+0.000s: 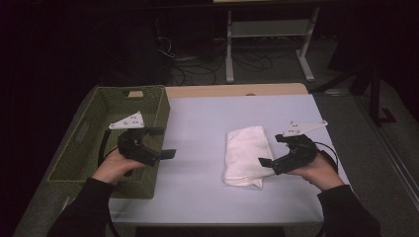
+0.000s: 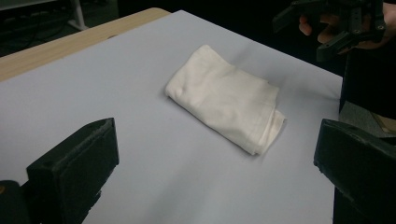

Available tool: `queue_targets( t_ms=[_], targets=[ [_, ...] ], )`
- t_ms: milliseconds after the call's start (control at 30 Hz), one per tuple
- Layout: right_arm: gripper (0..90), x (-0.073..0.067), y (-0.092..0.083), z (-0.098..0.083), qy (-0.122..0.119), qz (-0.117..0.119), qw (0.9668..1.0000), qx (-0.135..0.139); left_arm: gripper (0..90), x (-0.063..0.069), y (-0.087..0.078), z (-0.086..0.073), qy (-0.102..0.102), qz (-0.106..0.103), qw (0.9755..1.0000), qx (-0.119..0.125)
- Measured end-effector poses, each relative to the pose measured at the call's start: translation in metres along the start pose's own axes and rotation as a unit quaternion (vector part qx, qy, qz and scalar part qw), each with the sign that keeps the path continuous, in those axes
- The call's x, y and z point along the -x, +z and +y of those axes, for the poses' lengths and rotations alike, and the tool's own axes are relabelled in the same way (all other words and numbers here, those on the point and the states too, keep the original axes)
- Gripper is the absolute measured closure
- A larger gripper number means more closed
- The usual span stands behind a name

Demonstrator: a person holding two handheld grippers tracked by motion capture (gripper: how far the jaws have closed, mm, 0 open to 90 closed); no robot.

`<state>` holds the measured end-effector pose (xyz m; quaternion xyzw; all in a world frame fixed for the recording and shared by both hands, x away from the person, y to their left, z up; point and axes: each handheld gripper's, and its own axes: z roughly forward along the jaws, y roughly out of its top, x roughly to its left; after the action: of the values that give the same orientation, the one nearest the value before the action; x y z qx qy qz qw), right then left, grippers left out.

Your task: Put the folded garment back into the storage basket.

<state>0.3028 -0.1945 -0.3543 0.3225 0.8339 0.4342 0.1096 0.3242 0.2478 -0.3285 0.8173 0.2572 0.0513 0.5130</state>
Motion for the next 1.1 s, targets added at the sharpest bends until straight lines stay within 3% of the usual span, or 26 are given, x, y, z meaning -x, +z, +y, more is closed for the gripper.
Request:
queue_targets(
  t_ms=[1100],
  targets=[
    [0.0, 0.001, 0.001, -0.008, -0.002, 0.006, 1.0000, -0.006, 0.0, 0.025, 0.039, 0.013, 0.009, -0.020, 0.9998, -0.004]
  ],
)
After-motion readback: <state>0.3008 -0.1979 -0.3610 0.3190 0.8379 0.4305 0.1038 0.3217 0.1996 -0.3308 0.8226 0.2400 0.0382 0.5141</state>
